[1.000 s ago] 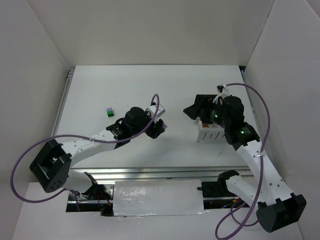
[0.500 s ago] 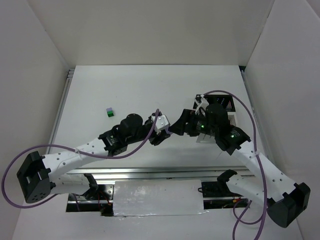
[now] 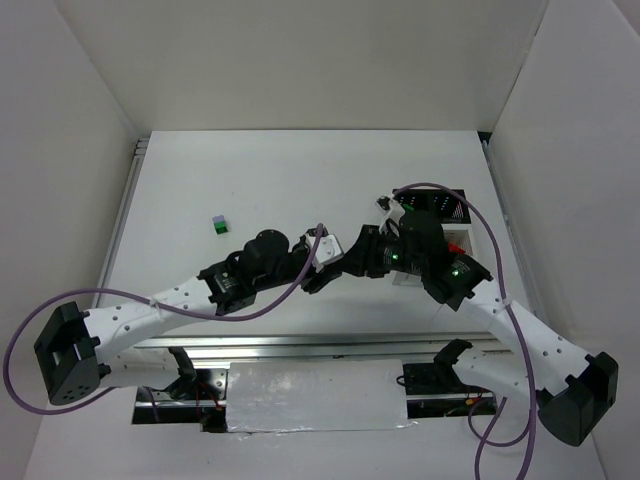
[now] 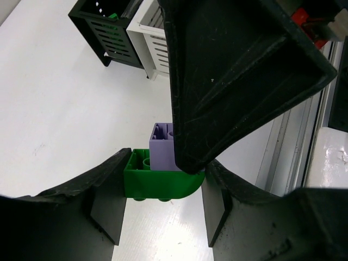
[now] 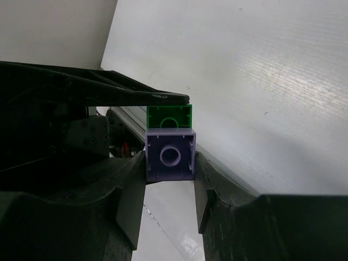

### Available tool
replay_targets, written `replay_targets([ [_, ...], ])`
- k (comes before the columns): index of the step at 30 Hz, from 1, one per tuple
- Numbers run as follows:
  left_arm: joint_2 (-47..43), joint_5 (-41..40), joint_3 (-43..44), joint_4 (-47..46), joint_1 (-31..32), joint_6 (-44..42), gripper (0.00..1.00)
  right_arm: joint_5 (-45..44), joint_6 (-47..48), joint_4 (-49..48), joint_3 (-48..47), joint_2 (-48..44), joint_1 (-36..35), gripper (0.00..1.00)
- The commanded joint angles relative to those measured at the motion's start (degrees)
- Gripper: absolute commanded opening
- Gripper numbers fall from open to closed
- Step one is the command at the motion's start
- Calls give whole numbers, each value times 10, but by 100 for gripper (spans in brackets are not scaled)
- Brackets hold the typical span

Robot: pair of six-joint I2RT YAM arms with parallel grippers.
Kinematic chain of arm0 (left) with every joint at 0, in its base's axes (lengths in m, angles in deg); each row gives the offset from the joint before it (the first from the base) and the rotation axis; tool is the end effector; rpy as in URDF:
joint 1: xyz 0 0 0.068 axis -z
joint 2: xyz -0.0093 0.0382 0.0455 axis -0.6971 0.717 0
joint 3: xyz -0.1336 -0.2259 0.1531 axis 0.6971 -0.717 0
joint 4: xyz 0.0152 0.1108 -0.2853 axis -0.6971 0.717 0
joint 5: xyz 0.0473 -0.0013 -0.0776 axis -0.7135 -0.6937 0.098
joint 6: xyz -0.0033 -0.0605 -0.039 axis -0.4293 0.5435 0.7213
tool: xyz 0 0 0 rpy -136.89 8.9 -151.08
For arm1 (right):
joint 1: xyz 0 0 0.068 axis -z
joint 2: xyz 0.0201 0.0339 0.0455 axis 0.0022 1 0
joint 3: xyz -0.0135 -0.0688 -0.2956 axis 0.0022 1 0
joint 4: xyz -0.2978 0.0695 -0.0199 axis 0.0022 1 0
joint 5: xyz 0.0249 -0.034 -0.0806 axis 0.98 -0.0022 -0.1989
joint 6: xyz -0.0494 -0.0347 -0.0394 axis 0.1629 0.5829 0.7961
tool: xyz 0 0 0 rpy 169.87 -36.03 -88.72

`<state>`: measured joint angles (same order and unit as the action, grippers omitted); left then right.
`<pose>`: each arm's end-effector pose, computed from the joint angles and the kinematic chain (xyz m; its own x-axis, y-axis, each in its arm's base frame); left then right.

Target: Sort the legos into containers by color

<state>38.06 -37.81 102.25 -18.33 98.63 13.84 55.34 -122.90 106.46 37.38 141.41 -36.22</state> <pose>0.1928 -0.2800 0.3150 -0.0222 0.2456 -0.9691 0.8758 0.4724 0.0996 0.1982 0.1693 0.3205 -0.7808 0.1562 -0.6049 -0.3980 0.6219 0.6744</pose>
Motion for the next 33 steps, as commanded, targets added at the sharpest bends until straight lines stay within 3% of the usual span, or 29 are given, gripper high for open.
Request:
replay_targets([
  [1, -14, -15, 16, -17, 3, -9, 0, -58, 20, -10, 0, -35, -2, 0],
  [5, -28, -24, -8, -20, 3, 0, 0, -82, 39, 0, -2, -64, 24, 0],
  [16, -75, -79, -63, -36, 1, 25, 0, 4, 66, 10, -14, -91, 136, 0],
  [21, -94, -128, -59, -36, 1, 67, 0, -100, 93, 48, -33, -85, 168, 0],
  [25, -106, -215, -14, 37, 1, 207, 0, -161, 102, 63, -47, -62, 212, 0],
  [29, -114, -349, 54, 211, -9, 319, 0, -186, 92, 52, -56, -43, 228, 0],
  [33, -137, -345, 83, 336, -72, 404, 0, -264, 93, 66, -87, -13, 239, 0],
])
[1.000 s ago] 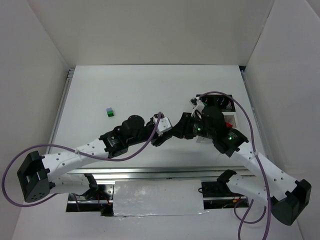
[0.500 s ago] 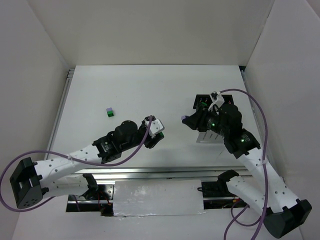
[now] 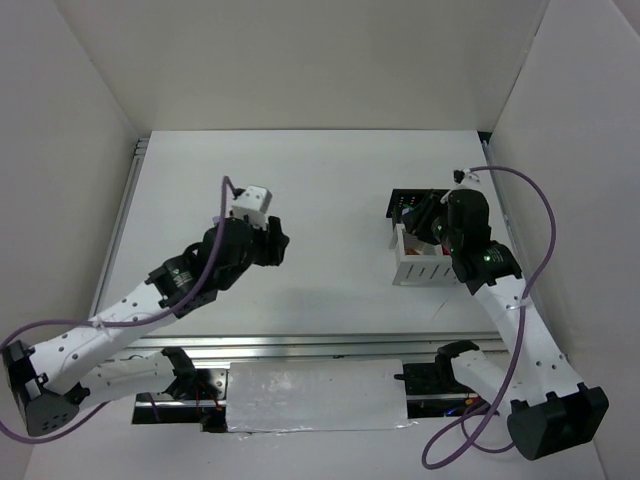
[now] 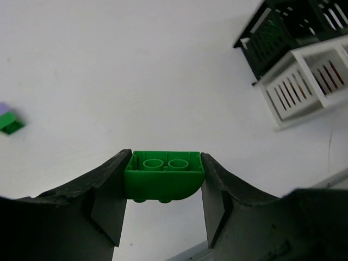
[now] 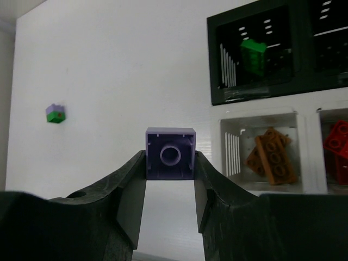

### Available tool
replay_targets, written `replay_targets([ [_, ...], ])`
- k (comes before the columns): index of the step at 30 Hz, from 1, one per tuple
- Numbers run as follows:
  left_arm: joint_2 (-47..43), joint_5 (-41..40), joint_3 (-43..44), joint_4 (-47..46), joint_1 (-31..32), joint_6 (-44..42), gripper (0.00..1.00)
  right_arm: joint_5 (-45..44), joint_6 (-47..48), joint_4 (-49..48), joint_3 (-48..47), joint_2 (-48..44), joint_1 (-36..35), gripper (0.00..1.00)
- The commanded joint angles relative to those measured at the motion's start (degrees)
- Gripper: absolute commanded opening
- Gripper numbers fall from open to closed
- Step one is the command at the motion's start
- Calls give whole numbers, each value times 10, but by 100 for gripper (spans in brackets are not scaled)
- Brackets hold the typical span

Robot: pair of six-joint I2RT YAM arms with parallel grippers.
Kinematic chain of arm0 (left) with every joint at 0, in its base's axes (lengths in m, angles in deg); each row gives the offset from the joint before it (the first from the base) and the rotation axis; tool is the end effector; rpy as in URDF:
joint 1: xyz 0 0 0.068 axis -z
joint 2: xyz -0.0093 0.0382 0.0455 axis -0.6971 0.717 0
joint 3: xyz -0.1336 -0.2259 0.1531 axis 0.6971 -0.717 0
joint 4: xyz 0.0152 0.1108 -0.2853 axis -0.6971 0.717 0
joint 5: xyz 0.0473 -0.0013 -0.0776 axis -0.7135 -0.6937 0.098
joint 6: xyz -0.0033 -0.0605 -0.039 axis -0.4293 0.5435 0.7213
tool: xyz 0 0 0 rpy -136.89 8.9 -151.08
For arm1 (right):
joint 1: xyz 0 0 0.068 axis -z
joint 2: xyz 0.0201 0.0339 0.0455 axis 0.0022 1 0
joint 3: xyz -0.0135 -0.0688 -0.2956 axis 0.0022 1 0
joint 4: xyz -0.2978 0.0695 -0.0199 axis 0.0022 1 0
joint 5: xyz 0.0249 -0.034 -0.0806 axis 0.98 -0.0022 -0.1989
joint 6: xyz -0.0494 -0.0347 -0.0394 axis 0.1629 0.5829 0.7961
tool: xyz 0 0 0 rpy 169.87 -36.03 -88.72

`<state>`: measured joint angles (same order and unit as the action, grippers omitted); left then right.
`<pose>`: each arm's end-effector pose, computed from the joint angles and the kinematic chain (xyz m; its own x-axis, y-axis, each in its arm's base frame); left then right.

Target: Sort the legos into containers by color

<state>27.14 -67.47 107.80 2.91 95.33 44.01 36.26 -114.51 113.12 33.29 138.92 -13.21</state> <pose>0.1960 -0.2048 0.3665 -0.3606 -0.1210 -0.9248 0.3573 0.8980 -0.2568 0.2411 0.0566 0.3449 -0.4979 0.3993 -0.7699 0.0169 0.8920 0.4517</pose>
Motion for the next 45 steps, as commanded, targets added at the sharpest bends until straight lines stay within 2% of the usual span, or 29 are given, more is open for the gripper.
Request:
replay_targets([
  [1, -42, -34, 30, 137, -55, 113, 0, -82, 9, 2, -57, 24, 22, 0],
  [2, -48, -8, 36, 152, -85, 115, 0, -81, 12, 0, -60, 29, 30, 0],
  [4, -61, 3, 48, 206, -106, 109, 0, -95, 13, 0, -71, 39, 47, 0],
  [10, -91, -56, 76, 297, -133, 69, 0, -123, 7, -2, -99, 124, 122, 0],
  [13, -105, -80, 44, 286, -134, 54, 0, -140, 0, -3, -110, 167, 126, 0],
  [17, -120, -68, -1, 246, -143, 44, 0, -161, 0, -3, -128, 199, 145, 0],
  [21, -120, -64, -8, 247, -149, 41, 0, -196, 1, 12, -160, 229, 151, 0],
  [27, -122, -48, -15, 233, -172, 25, 0, -193, 0, 14, -181, 264, 155, 0],
  [35, -114, 18, -20, 208, -201, -1, 0, -195, 0, 9, -176, 271, 155, 0],
  [45, -108, 30, -21, 202, -214, -5, 0, -189, 1, 11, -173, 263, 155, 0],
])
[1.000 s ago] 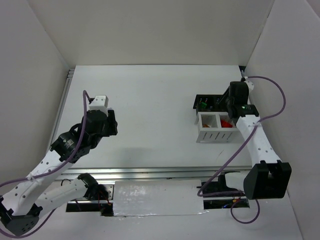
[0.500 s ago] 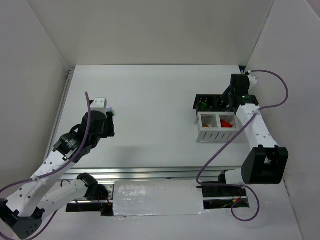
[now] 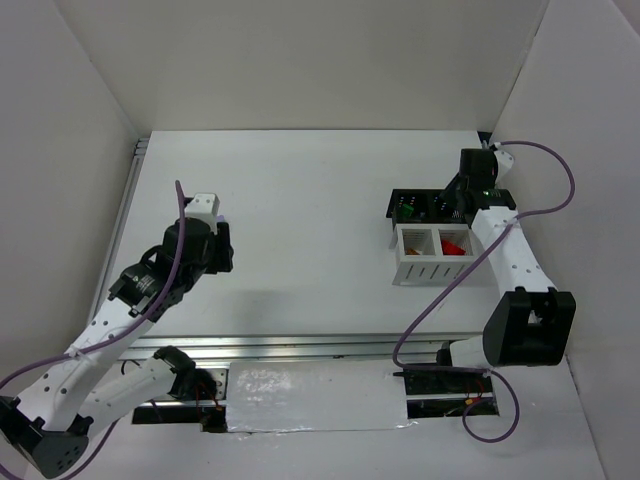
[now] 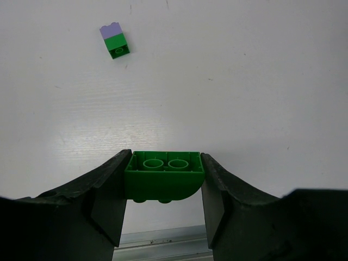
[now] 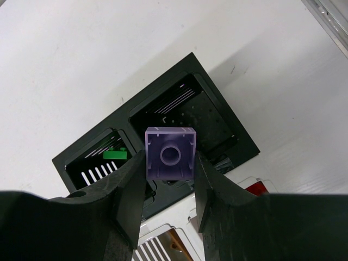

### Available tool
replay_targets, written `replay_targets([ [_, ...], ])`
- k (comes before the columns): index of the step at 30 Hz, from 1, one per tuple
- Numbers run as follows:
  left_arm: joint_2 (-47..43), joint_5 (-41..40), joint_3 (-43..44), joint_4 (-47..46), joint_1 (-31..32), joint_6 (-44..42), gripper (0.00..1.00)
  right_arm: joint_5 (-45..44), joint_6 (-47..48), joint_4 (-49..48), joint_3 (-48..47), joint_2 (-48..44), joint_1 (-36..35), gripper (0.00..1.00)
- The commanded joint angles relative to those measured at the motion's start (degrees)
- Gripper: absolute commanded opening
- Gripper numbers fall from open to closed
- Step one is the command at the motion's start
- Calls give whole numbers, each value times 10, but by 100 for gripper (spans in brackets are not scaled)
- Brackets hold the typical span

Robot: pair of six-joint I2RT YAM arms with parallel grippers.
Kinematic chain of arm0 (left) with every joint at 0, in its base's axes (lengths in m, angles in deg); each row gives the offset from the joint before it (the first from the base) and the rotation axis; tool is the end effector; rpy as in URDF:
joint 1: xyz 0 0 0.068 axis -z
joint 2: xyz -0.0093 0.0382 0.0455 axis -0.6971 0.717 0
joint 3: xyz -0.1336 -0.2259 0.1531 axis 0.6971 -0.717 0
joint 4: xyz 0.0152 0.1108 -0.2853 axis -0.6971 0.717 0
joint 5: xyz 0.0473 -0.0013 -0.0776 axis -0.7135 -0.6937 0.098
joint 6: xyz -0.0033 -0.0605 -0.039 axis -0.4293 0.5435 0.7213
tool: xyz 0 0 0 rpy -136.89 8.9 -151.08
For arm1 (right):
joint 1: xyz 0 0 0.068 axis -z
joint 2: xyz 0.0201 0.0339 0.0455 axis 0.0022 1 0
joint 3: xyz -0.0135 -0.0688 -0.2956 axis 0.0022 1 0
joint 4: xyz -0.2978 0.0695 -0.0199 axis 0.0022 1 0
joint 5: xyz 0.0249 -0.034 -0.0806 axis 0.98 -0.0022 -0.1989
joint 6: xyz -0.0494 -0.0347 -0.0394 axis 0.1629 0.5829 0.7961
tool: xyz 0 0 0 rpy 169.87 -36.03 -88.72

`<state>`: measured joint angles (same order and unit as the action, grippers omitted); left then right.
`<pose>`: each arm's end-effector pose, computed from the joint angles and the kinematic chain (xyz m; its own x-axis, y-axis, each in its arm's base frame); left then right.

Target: Sort the legos into containers by color

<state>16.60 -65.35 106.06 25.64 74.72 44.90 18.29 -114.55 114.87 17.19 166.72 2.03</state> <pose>0.1981 -0.0912 0.3498 -0.4960 -0.1435 -0.8564 -0.0009 0.9863 -0.1648 0.3627 -0.0315 0.3192 -0.4258 0.4956 -0.7570 0.5524 0.8050 0.2163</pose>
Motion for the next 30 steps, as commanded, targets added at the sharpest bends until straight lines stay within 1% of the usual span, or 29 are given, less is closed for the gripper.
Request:
replay_targets([
  [1, -3, 11, -3, -27, -10, -14, 0, -10, 3, -6, -12, -18, 3, 0],
  [7, 4, 22, -7, -34, -14, -16, 0, -5, 4, -11, -7, -27, 3, 0],
  [15, 17, 17, -6, -33, -14, -12, 0, 15, 3, -16, -3, -21, 3, 0],
  [25, 19, 13, -7, -34, -14, -13, 0, 20, 5, -24, -1, -17, 3, 0],
  [30, 21, 16, -7, -34, -14, -14, 0, 23, 4, -22, -7, 6, 3, 5],
])
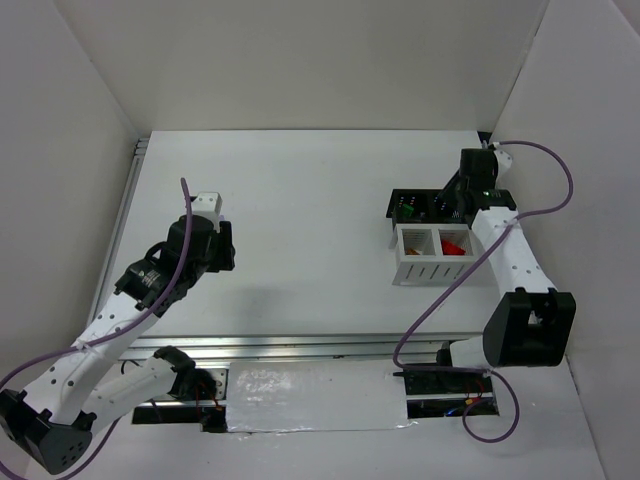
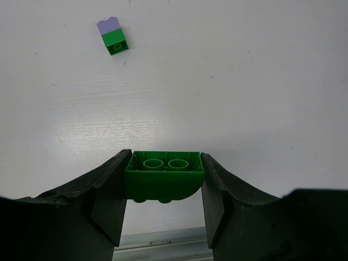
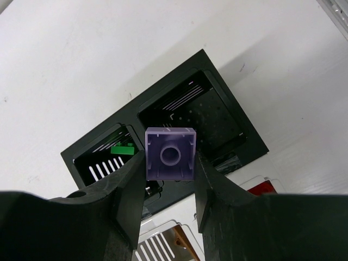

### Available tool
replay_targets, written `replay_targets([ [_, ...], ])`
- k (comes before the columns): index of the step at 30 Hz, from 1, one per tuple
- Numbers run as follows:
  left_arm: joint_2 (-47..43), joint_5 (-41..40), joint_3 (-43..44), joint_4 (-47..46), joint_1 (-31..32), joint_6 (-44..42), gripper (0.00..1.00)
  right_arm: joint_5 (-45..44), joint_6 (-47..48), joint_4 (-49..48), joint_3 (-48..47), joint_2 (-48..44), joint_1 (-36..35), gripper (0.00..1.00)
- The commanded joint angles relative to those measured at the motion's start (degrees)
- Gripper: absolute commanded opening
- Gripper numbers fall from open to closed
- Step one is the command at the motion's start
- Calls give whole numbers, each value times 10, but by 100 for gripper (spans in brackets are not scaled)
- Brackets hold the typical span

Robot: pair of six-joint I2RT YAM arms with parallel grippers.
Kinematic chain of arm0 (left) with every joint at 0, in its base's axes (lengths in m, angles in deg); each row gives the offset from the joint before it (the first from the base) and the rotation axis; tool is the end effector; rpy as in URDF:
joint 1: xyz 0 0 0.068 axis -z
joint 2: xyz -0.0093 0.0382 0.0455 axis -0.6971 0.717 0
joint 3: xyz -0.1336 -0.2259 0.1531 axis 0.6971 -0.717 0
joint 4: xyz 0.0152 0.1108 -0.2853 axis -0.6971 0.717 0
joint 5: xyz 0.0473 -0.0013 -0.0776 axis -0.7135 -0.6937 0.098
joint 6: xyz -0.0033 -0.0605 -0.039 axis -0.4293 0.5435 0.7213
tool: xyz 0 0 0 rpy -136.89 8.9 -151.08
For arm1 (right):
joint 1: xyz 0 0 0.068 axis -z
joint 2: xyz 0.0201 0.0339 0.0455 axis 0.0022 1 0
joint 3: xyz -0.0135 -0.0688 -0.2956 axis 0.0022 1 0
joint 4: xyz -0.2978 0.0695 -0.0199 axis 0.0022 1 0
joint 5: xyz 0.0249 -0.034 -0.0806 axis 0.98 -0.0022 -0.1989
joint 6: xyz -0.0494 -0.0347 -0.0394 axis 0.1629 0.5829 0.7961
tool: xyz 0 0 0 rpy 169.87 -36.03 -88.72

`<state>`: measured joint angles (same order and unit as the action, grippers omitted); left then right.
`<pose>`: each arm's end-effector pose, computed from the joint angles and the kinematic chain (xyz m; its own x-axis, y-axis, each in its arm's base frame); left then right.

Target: Sort the legos into containers by color

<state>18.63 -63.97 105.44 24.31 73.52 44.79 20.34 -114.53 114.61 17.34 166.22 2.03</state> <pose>0.2084 -0.0933 0.3406 -0.5183 -0.1417 -0.8434 -0.0049 0.9867 -0.1628 0.3616 -0.0294 0.3212 -0.4310 0.5006 -0.7507 0.5274 0.8148 0.2405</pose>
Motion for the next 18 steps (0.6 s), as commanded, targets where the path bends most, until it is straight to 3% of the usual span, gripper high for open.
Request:
replay_targets([
  [1, -1, 2, -1, -19, -2, -12, 0, 4, 3, -19, -10, 14, 3, 9],
  [5, -6, 4, -3, -20, -2, -13, 0, 3, 4, -23, -11, 24, 3, 22],
  [6, -8, 6, -3, -21, -2, -14, 0, 2, 5, -25, -11, 24, 4, 32],
  [8, -7, 8, -4, -23, -1, -16, 0, -1, 4, -22, -13, 28, 3, 43],
  [9, -6, 12, -4, -23, -2, -16, 0, 0, 3, -20, -17, 31, 4, 58],
  [11, -5, 14, -3, -22, -2, -17, 0, 0, 2, -17, -22, 34, 3, 70],
  [13, -3, 15, -1, -22, -2, -18, 0, -1, 0, -12, -25, 33, 3, 99],
  [18, -25, 46, -5, -38, -2, -26, 0, 22, 2, 4, -40, 13, 2, 100],
])
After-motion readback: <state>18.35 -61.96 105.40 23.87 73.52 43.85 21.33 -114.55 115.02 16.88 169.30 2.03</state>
